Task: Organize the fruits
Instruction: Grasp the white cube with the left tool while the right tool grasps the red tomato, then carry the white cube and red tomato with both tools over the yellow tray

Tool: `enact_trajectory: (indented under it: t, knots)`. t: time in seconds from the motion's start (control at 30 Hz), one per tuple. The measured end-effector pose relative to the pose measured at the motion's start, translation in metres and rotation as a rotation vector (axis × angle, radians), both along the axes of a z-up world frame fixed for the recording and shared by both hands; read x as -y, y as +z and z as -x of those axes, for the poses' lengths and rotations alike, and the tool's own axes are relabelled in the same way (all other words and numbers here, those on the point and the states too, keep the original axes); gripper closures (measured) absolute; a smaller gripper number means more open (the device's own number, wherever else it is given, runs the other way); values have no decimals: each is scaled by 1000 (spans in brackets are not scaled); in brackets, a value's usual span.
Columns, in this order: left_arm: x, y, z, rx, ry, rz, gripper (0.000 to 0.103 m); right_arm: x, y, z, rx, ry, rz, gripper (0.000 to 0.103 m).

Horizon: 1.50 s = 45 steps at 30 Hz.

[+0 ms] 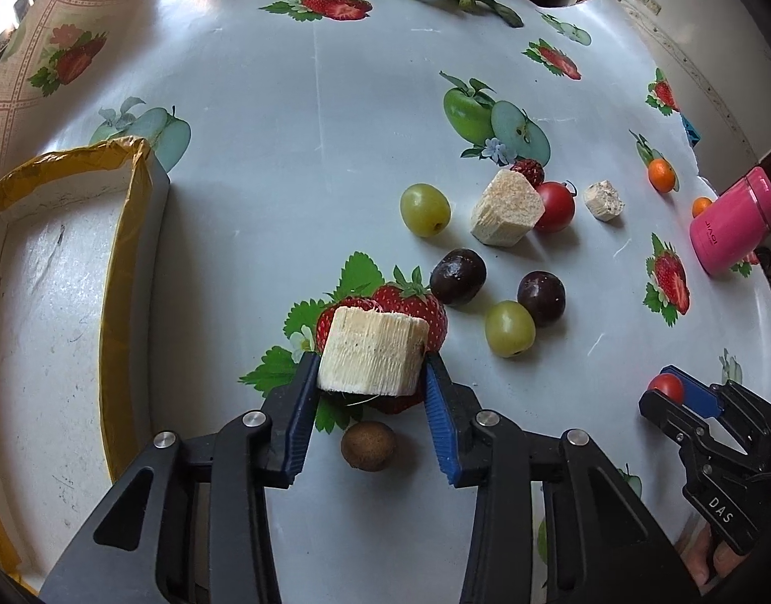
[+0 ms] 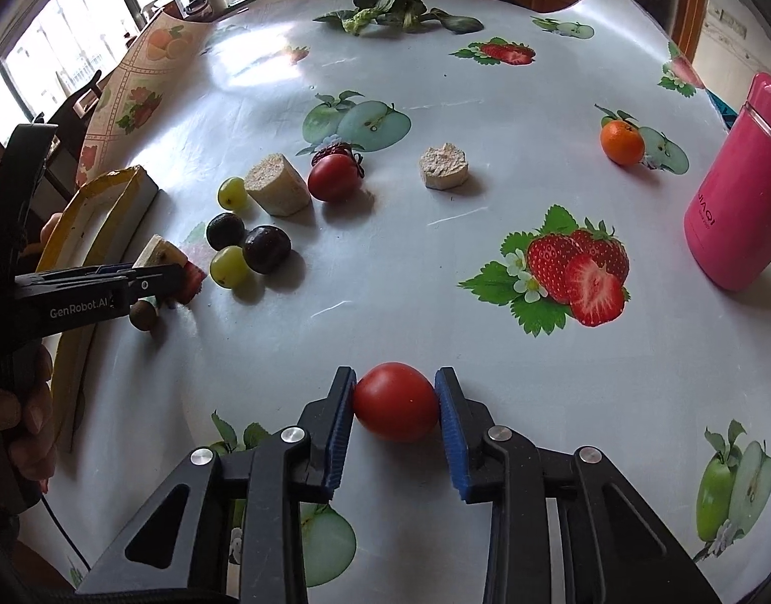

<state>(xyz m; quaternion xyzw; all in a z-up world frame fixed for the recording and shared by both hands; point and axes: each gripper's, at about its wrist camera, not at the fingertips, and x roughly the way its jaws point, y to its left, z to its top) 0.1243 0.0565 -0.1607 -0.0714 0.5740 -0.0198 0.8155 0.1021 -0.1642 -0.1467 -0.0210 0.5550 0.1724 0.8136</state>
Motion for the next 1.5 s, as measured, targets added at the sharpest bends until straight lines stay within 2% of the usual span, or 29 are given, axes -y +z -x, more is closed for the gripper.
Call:
enact_trajectory:
  t: [0.17, 0.4, 0.6, 1.0, 1.5]
  knots:
    - [10, 18, 13, 43, -24, 2, 65, 8, 12, 14, 6, -12, -32, 70]
    - [10, 41, 42, 65, -3, 29, 65, 8, 37, 30, 35, -20, -59, 70]
    - [4, 57, 68, 75, 10, -4, 65, -2, 61, 43, 70, -7, -77, 70]
    - [-29, 80, 114, 110, 93, -50, 65, -41, 91, 70, 110, 85, -83, 70]
    - [-80, 85, 147, 118, 205, -107, 65, -103, 110, 91, 118, 210, -118, 70]
